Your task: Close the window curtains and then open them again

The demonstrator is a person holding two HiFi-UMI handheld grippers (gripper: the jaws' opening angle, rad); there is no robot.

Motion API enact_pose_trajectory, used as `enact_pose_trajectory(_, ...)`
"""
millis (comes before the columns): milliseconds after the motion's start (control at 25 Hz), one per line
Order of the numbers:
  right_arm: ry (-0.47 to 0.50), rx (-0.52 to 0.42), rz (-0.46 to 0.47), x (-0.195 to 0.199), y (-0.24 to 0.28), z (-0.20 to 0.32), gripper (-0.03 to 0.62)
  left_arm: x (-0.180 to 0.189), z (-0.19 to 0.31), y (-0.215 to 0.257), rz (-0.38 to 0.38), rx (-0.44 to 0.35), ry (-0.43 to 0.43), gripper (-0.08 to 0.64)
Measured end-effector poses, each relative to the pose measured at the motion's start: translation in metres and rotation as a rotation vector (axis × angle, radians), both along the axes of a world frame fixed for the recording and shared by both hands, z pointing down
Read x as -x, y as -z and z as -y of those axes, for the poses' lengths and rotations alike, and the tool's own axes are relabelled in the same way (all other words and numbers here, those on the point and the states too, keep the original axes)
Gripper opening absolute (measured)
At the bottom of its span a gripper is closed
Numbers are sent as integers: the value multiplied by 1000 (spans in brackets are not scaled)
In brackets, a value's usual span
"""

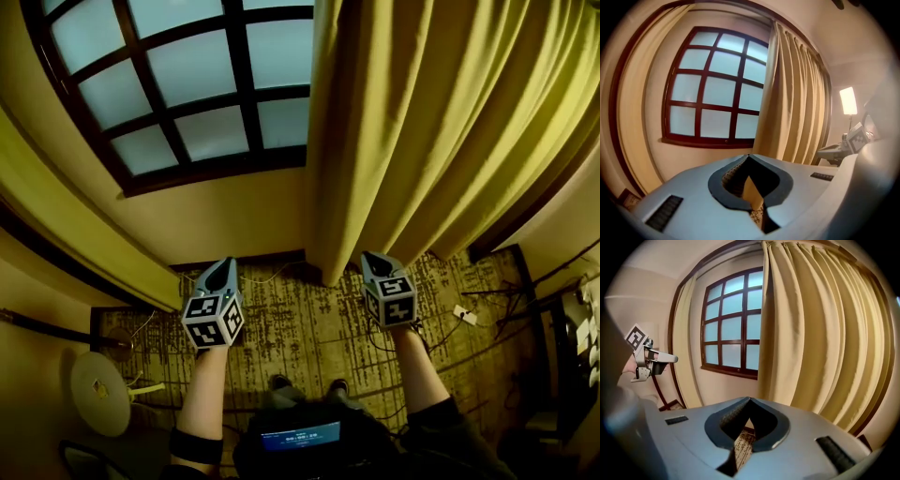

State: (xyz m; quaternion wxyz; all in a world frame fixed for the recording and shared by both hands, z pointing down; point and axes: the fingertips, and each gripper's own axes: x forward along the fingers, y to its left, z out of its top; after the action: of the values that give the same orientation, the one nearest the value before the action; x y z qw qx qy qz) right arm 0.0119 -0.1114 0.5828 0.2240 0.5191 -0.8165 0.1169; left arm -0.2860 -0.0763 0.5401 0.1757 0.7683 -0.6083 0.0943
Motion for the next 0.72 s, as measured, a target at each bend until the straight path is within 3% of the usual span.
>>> enact_pose_trajectory(480,17,78,49,-57,-39,-48,15,-41,-53,-39,-7,78,61,5)
enact_pose_trajectory(720,30,87,56,-73,-47,-65,15,-57,-73,-45,-57,94,72,5)
